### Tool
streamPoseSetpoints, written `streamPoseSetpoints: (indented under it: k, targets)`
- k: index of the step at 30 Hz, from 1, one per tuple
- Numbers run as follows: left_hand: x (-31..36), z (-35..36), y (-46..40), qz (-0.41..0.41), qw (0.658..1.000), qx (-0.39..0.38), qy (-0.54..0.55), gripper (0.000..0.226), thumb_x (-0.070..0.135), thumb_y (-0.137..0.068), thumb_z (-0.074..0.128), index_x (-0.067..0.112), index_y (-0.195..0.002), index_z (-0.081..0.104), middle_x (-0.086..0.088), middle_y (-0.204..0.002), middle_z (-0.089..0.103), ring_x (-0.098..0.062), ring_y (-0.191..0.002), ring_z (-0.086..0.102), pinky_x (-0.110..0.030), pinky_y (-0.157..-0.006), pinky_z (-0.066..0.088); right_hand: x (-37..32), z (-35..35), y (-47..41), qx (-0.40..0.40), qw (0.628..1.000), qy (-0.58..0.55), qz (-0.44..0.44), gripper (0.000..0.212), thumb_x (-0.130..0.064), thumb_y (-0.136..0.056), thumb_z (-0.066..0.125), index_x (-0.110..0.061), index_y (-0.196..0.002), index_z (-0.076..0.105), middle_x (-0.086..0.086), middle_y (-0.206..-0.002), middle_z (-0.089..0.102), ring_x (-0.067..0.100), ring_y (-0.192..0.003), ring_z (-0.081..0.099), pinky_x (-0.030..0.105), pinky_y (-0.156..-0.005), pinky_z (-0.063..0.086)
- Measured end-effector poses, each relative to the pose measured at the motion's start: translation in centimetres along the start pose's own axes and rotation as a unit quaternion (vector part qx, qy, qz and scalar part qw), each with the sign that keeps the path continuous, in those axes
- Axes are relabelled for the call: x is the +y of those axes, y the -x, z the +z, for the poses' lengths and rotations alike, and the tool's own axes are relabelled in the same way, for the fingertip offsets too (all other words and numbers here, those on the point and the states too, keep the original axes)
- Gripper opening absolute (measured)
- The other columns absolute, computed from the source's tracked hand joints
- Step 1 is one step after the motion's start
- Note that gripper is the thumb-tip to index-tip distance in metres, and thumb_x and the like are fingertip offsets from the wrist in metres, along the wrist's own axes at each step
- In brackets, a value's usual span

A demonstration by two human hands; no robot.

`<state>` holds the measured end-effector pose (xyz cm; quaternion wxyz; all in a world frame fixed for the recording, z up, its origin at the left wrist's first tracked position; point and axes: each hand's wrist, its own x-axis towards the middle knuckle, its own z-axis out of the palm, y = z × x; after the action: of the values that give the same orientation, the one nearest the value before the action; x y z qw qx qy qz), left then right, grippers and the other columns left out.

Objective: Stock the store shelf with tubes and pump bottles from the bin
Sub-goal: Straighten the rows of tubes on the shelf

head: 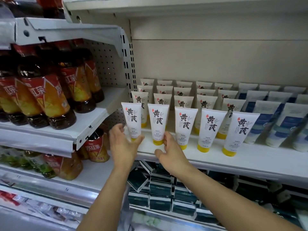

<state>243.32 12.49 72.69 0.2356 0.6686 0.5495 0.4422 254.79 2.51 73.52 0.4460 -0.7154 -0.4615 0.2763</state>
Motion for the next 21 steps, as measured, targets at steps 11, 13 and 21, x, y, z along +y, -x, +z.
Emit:
streamPoseSetpoints:
  k: [11,13,21]
  targets:
    - [2.0,2.3,4.4,0.074,0.972,-0.188,0.123,0.06,0.006,-0.091,0.055,0.028,-0.142,0.03,0.008,-0.142,0.044,-0.009,-0.131,0.043,-0.029,-0.105,0.039,-0.1,-0.3,-0.2,0.005,0.999,-0.033,-0.01,0.068,0.009,-0.08,0.047,-0.028,-0.137,0.038,-0.01,-0.133,0.05,0.003,-0.124,0.044,0.023,-0.104,0.034]
    - [2.2,2.5,4.0,0.07,0.964,-0.221,0.131,0.054,0.003,-0.091,0.054,0.035,-0.13,0.037,0.015,-0.13,0.05,-0.007,-0.125,0.049,-0.025,-0.098,0.04,-0.2,-0.3,-0.3,0.006,0.999,-0.033,-0.004,0.074,0.011,-0.078,0.046,-0.028,-0.14,0.038,-0.01,-0.134,0.052,0.004,-0.126,0.045,0.022,-0.103,0.035]
    - [2.4,2.6,3.6,0.063,0.96,-0.246,0.116,0.061,-0.003,-0.088,0.057,0.025,-0.139,0.04,0.017,-0.123,0.05,-0.004,-0.12,0.049,-0.021,-0.099,0.036,-0.8,-0.7,0.3,0.002,0.999,-0.031,-0.007,0.07,0.011,-0.081,0.046,-0.025,-0.14,0.039,-0.013,-0.126,0.051,0.001,-0.119,0.046,0.018,-0.101,0.034]
